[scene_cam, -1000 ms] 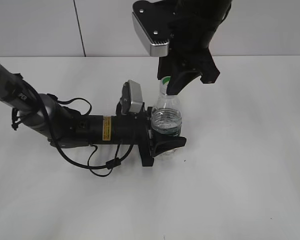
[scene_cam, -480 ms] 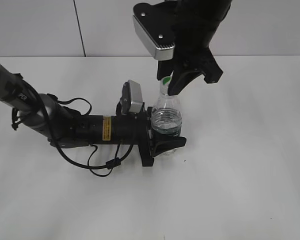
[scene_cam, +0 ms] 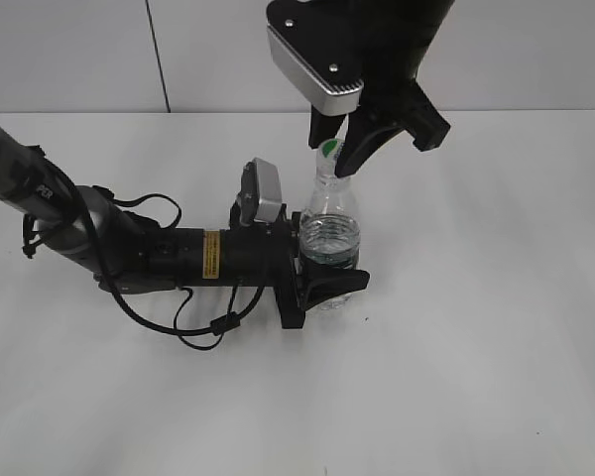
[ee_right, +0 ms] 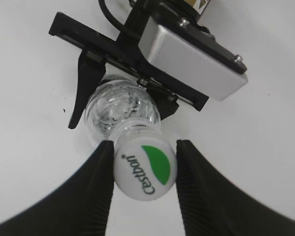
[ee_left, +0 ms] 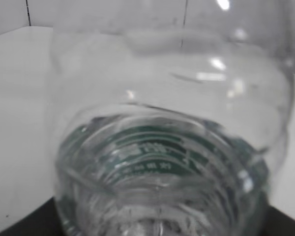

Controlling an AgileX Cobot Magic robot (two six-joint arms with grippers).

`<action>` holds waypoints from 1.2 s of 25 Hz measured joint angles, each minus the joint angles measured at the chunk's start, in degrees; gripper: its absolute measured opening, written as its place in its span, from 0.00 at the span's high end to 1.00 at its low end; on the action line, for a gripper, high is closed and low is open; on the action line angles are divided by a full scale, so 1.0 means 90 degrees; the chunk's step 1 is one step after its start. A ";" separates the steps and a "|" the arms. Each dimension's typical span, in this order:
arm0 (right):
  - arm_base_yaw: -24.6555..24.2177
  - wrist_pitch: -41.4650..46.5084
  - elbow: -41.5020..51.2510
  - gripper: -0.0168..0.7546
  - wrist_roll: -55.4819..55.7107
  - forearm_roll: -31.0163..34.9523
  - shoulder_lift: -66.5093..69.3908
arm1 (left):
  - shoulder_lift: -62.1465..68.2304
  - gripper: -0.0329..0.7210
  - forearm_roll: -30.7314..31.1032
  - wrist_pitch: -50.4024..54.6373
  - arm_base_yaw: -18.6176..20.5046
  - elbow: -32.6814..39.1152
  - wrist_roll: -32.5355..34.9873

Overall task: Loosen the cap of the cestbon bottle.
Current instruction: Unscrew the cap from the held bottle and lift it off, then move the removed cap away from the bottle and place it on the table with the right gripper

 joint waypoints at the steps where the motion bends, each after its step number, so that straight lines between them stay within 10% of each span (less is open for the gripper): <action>1: 0.0000 0.0016 -0.0028 0.59 -0.0012 0.0000 0.0000 | 0.0000 0.42 0.0000 0.0000 0.0000 0.0000 0.0000; 17: -0.0112 -0.0102 -0.0894 0.59 0.3335 -0.0002 0.0000 | 0.0000 0.42 0.0170 -0.0064 0.0000 0.0000 0.0052; 30: -0.2498 -0.0108 -0.0786 0.59 0.8183 0.0627 0.0057 | 0.0000 0.42 0.0176 -0.0077 0.0000 0.0000 0.0052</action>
